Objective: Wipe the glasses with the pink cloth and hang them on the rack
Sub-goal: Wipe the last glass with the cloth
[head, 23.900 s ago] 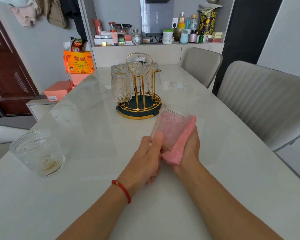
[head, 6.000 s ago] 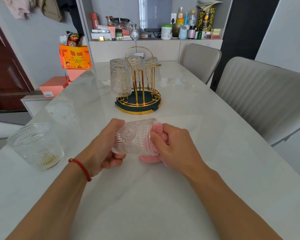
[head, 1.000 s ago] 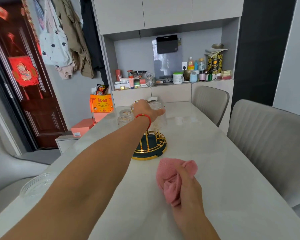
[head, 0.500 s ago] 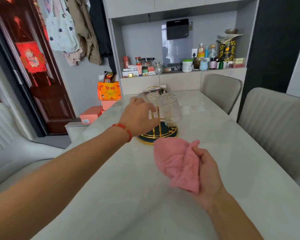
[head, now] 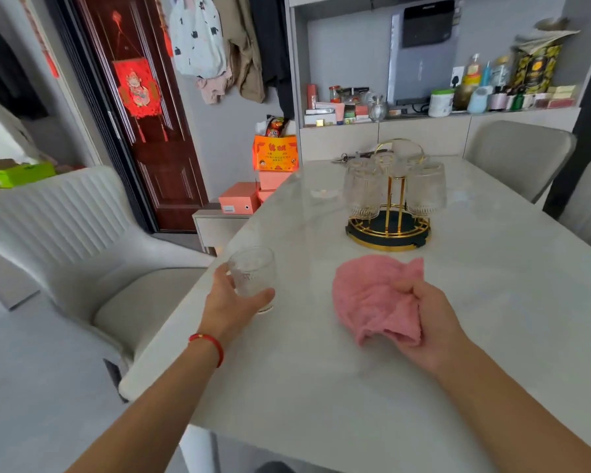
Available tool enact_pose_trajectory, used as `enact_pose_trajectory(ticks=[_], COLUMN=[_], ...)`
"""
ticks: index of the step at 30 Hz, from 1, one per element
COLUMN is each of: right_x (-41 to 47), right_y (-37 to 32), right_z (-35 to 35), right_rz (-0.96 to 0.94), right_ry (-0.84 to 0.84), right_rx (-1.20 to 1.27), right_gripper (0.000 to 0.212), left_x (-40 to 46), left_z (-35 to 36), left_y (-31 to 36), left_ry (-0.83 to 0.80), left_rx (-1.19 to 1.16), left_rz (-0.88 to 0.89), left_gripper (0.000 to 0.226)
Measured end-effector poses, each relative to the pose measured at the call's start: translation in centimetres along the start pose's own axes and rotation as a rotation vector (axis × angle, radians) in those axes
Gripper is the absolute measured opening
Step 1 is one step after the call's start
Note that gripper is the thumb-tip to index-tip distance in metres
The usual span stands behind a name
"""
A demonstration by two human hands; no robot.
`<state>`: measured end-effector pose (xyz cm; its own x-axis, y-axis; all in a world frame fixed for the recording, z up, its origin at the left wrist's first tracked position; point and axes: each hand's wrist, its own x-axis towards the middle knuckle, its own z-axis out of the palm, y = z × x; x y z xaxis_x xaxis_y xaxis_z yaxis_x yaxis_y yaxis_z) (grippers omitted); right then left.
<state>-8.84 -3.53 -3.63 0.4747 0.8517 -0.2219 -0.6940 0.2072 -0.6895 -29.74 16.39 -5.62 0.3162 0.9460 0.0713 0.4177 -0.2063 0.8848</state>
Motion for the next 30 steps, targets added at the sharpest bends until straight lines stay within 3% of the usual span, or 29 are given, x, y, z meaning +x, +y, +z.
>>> enact_pose_trajectory(ticks=[3, 5, 6, 8, 11, 14, 16, 18, 21, 26, 30], right_x=[-0.9, -1.2, -1.3, -0.9, 0.0, 0.8, 1.0, 1.6, 2.5, 3.0, 3.3], right_y=[-0.3, -1.1, -1.6, -2.9, -4.4, -5.6, -5.9, -6.0, -5.8, -5.5, -4.7], right_z=[-0.6, -1.1, -1.2, -1.3, -0.7, -2.3, -4.0, -5.3, -5.8, -5.2, -4.7], right_rz=[-0.020, -0.051, -0.090, -0.193, -0.232, -0.185, -0.165, -0.211, -0.424, -0.579, -0.596], right_ry=[-0.016, -0.022, -0.032, -0.048, -0.102, -0.134, -0.181, -0.185, -0.076, 0.043, 0.182], right_rx=[0.062, 0.036, -0.023, -0.156, -0.209, -0.083, 0.043, 0.040, -0.175, -0.506, -0.487], right_gripper=[0.049, 0.042, 0.036, 0.035, 0.048, 0.069, 0.083, 0.072, 0.044, 0.070, 0.070], left_x=[-0.1, -0.7, -1.3, -2.8, -4.8, -5.2, -5.7, -6.0, -6.3, -5.4, -5.7], left_z=[0.9, 1.4, 1.8, 3.8, 8.9, 14.6, 17.0, 19.0, 20.5, 20.0, 19.6], left_y=[-0.2, 1.0, 1.9, 4.7, 9.1, 11.2, 11.5, 11.3, 10.5, 8.9, 9.1], left_ry=[0.044, 0.074, 0.036, -0.194, -0.485, -0.507, -0.515, -0.514, -0.521, -0.605, -0.525], left_rx=[0.023, -0.019, -0.121, -0.387, -0.553, -0.562, -0.583, -0.607, -0.633, -0.619, -0.441], left_rz=[0.009, 0.058, 0.086, 0.121, 0.159, 0.152, 0.142, 0.167, 0.206, 0.291, 0.524], left_gripper=[0.089, 0.076, 0.066, 0.053, 0.054, 0.061, 0.054, 0.046, 0.057, 0.073, 0.066])
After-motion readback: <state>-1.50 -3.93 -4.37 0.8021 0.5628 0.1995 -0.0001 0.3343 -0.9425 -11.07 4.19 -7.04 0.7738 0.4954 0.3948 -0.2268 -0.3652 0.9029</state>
